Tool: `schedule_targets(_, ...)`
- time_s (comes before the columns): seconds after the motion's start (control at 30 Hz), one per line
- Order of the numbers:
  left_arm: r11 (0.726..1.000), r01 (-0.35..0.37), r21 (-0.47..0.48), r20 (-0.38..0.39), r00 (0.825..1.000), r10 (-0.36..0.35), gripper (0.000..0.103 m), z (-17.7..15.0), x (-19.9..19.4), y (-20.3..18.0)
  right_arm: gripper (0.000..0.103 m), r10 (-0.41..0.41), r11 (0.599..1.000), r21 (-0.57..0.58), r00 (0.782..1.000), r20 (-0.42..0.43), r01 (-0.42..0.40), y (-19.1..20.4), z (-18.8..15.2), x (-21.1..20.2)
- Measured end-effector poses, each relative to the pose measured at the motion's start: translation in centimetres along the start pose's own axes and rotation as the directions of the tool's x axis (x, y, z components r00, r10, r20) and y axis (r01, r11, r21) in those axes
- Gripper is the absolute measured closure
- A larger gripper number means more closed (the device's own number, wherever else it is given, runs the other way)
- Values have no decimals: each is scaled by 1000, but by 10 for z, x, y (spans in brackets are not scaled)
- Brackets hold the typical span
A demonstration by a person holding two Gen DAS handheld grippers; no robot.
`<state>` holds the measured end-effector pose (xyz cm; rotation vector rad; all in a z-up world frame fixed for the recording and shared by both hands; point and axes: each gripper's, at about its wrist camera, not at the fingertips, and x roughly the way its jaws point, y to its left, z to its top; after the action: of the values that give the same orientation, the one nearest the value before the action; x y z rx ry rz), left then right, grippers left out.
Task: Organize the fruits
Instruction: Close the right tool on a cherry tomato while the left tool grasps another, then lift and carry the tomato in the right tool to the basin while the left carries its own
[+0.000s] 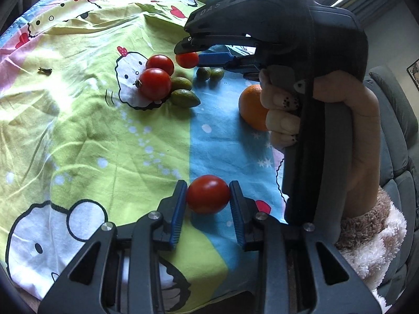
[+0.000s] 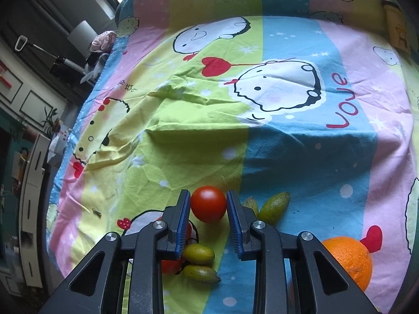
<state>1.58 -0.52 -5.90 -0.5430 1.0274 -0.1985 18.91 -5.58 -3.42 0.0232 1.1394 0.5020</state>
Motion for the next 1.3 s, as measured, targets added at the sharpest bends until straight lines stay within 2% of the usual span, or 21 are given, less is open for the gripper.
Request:
schedule_targets(0.2,1000,-7,20,53,999,6,71,-1,-15,-3,73,47,999,22,998,51,-48,-3,-10,-35)
schedule_targets(0.4,999,-28,46,82,996,24,71,-3,-23,-7,73,36,998,54,994,107,-42,-15,-30,-70)
schedule_targets(0.6,997,-58,57,112,992,51,71,-6,-26,-11,73,7,996,86,994,109,-16,-31,-59,-84)
schedule_targets(0.8,994,-91,56,126,989,83,71,-7,-27,-10,73,37,987,150,995,88,-50,-49,-91,-84)
schedule_targets(0.9,992,-118,49,128,986,111,71,-6,-22,-7,73,6,989,145,999,54,-14,-53,-97,-77)
schedule_targets(1.13,990,-133,41,130,983,126,70,-5,-18,-3,73,-68,990,126,998,11,66,-54,-103,-65)
schedule_targets(1.3,990,-136,47,121,984,130,70,-5,-15,-5,73,-98,990,105,995,18,95,-51,-103,-63)
